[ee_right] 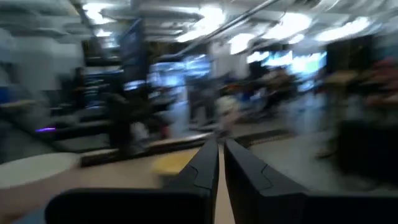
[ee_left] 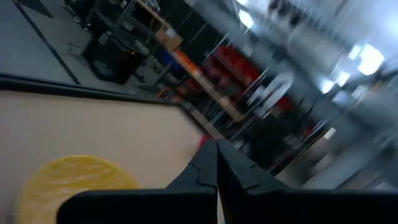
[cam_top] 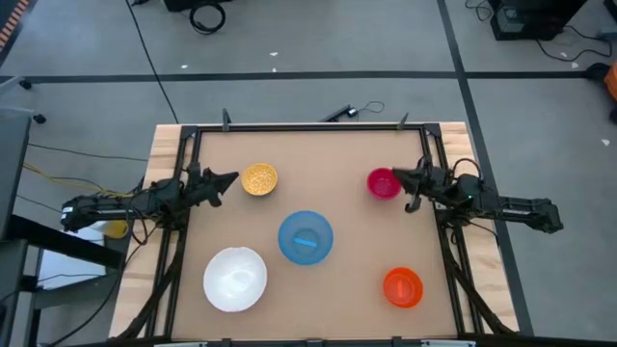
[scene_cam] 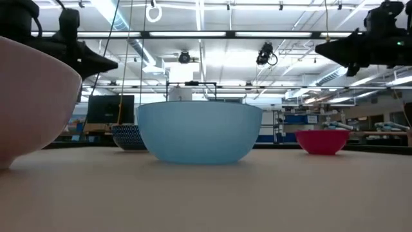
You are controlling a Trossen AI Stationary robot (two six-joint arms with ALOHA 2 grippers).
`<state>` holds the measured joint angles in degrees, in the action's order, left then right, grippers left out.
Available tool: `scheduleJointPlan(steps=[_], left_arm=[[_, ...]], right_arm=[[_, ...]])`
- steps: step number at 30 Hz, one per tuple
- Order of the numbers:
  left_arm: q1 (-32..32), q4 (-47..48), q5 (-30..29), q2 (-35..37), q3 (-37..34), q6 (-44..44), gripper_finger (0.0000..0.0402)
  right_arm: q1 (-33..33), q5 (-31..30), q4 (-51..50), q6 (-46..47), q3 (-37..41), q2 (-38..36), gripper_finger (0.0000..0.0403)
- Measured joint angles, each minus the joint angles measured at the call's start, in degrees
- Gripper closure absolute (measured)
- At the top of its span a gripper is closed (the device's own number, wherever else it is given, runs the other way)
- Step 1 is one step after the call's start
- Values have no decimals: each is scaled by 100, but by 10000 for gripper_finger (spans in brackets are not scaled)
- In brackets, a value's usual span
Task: Nest bowls inside each other
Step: Stack the blue bowl on top of the white bowl
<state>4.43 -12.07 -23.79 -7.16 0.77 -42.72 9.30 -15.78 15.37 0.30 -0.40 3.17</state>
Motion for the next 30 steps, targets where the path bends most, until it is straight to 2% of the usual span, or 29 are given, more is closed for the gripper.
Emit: scheduleJointPlan(steps=[2,5,7,9,10,12,16,20,24,26,28,30], left_arm=[[0,-155,-8,2,9,-329,398],[0,-187,-239,-5,84,-207,398],[0,-149,-505,-39,230,21,397],[2,-129,-593,-91,389,274,392],[2,-78,-656,-130,474,340,387],[26,155,-717,-197,662,393,372],[128,945,-663,-339,1144,495,330],[287,1969,-434,-553,1786,658,280],[358,2748,110,-912,2382,857,241],[356,3050,422,-1139,2577,977,229],[356,3174,742,-1391,2669,1124,223],[342,3180,1061,-1644,2698,1313,221]], right_arm=[[101,-899,226,766,-2,125,367],[289,-1783,-55,3542,-3,421,367],[434,-1512,-403,5187,-1,779,367],[543,-576,-346,5970,1,1199,367],[572,-129,-126,6107,1,1444,367],[592,310,382,6105,-43,1967,367],[595,303,1414,5822,-613,3037,367],[594,525,1432,5443,-1523,4121,367],[651,400,1436,4002,-2109,4957,367],[677,321,1390,4098,-2324,5303,367],[728,713,1349,4418,-2531,5623,367],[738,1557,859,4474,-2832,5966,367]])
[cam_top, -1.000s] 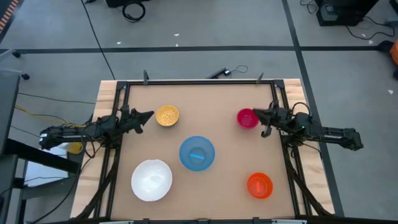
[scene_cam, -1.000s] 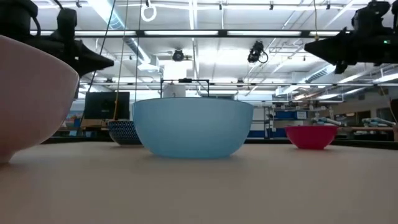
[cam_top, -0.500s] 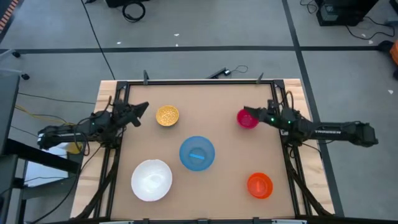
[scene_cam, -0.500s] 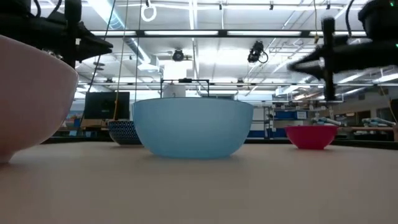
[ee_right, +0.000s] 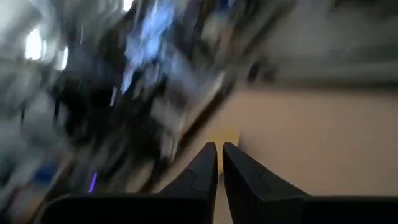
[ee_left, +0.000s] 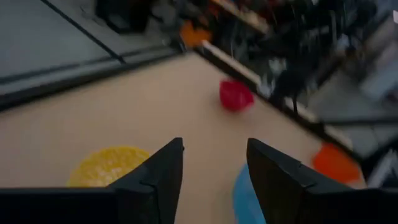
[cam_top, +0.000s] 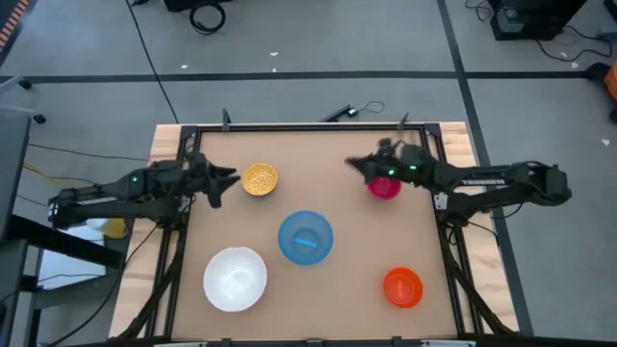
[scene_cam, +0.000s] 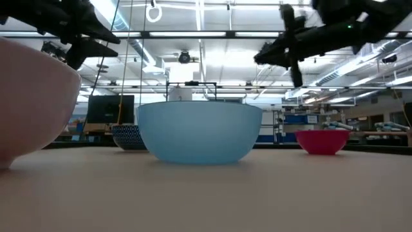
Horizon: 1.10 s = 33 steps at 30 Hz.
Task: Nest bowls inside each other
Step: Stack the blue bowl on top of the white bowl
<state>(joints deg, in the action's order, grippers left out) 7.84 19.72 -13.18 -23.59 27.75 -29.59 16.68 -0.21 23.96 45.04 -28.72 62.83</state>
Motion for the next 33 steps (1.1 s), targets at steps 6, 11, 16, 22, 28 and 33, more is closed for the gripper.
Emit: scheduleJointPlan(steps=[6,11,16,22,28,33], left_arm=[[-188,137,206,-653,2,475,220],[-434,208,293,-965,2,348,220],[-644,199,294,-1171,2,520,220],[-763,255,292,-1319,2,642,220],[-908,377,296,-1318,2,626,221],[-957,551,598,-1239,55,-316,221]], right_arm=[[-821,380,-2524,-1381,-1172,986,358],[-1236,192,-2937,-1676,-1914,1913,312],[-1625,-145,-2648,-1963,-2303,2877,236],[-1774,-631,-2318,-1477,-2400,3477,173],[-1799,-529,-2316,-923,-2388,3824,209],[-1829,-103,-2168,-321,-2475,3817,347]])
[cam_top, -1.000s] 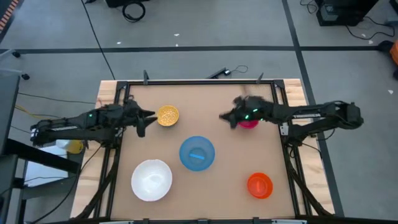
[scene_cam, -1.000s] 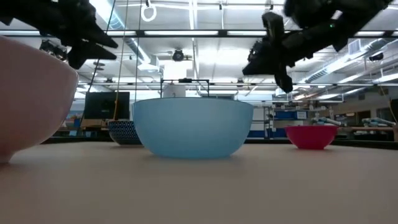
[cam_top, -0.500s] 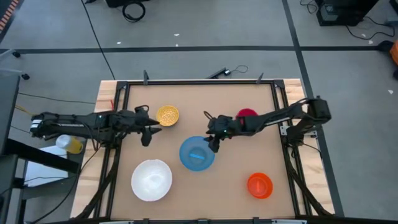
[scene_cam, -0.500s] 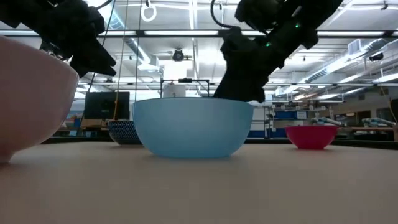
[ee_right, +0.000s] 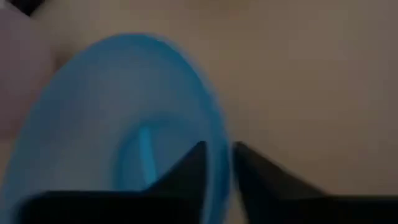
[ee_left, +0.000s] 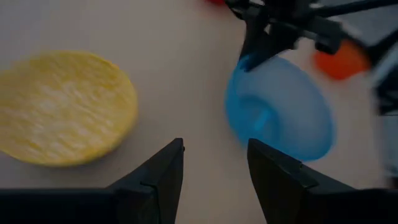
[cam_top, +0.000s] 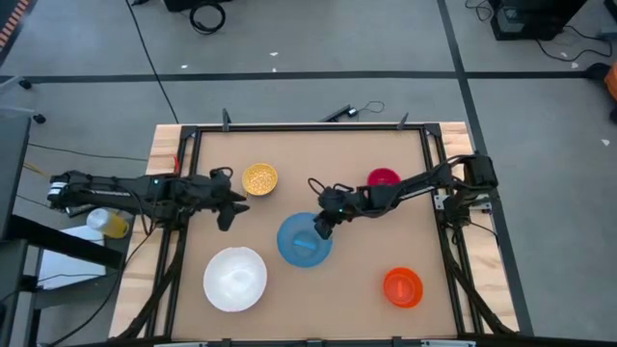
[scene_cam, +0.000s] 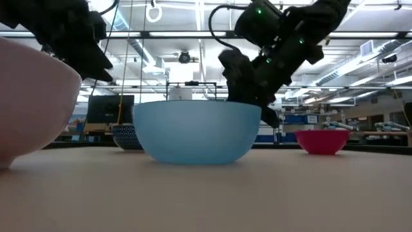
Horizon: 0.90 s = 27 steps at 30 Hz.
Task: Nest bowls inside each other
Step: Stack the blue bowl on top of the white bowl
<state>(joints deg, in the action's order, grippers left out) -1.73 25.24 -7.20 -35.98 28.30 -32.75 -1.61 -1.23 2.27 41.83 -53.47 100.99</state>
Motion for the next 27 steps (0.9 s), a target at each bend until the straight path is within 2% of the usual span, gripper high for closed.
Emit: scheduleJointPlan(steps=[2,5,9,14,19,23,27], left_arm=[[-6,54,241,67,202,-78,221],[-6,373,322,167,556,345,221],[1,716,-45,195,1082,1129,221],[3,978,-660,187,1468,1674,221],[5,1092,-987,192,1636,1864,221],[5,1251,-1096,194,1731,1864,221],[5,1533,-1139,191,1750,1824,221]], right_arm=[[-86,130,-67,-153,-246,-5,384],[-247,-57,-115,-202,-966,53,387],[-358,-123,-394,-687,-2302,527,392],[-362,-171,-1283,-1432,-4227,1533,392],[-389,-6,-1925,-2074,-5875,2728,392],[-496,279,-2205,-2316,-6996,3494,389],[-626,387,-2418,-2607,-7795,4127,375]])
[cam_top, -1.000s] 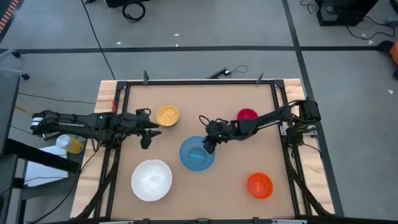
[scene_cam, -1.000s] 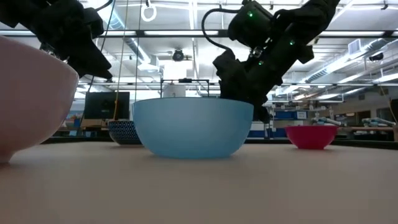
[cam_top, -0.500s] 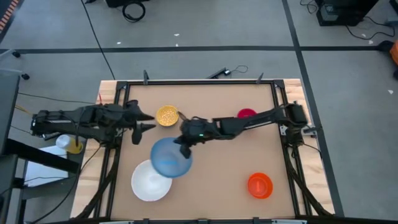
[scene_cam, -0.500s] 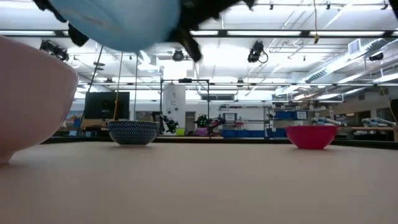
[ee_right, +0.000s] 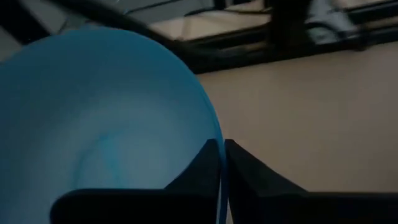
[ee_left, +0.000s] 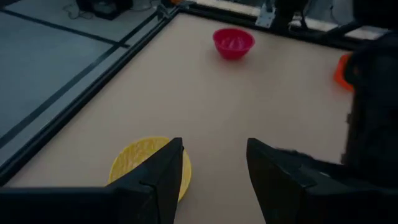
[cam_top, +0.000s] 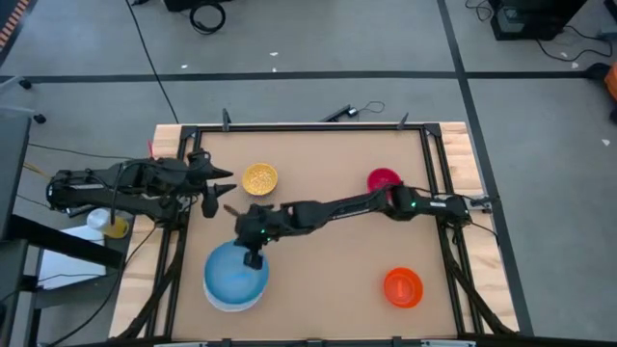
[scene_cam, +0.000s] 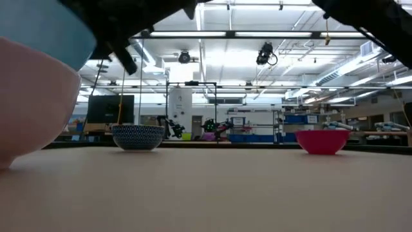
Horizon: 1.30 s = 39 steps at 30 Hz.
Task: Nest bowls inside each other
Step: Stack the blue bowl on top of the white bowl, then stack the orange bowl on top of the blue bowl
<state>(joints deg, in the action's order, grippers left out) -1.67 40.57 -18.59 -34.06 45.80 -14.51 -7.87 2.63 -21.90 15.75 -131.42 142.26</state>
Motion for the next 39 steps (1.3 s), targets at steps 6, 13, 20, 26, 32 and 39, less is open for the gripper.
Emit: scheduleJointPlan(steps=[6,13,20,26,32,39], left_arm=[[0,474,-24,0,0,-401,221],[-7,690,-24,0,0,-790,221],[-7,819,-25,2,0,-1103,221],[-7,1142,22,2,0,-1606,221],[-7,1723,22,-2,0,-2125,221],[-7,1827,27,-3,-164,-2536,221]], right_arm=[[-157,-89,-137,-200,-319,218,331],[-108,-10,-377,271,-360,144,239],[225,-698,-912,1071,-358,-270,184],[821,-1934,-1858,1854,-371,-634,184],[1612,-1679,-4007,2360,-358,-610,192],[1734,-1420,-6196,1920,-354,-844,197]])
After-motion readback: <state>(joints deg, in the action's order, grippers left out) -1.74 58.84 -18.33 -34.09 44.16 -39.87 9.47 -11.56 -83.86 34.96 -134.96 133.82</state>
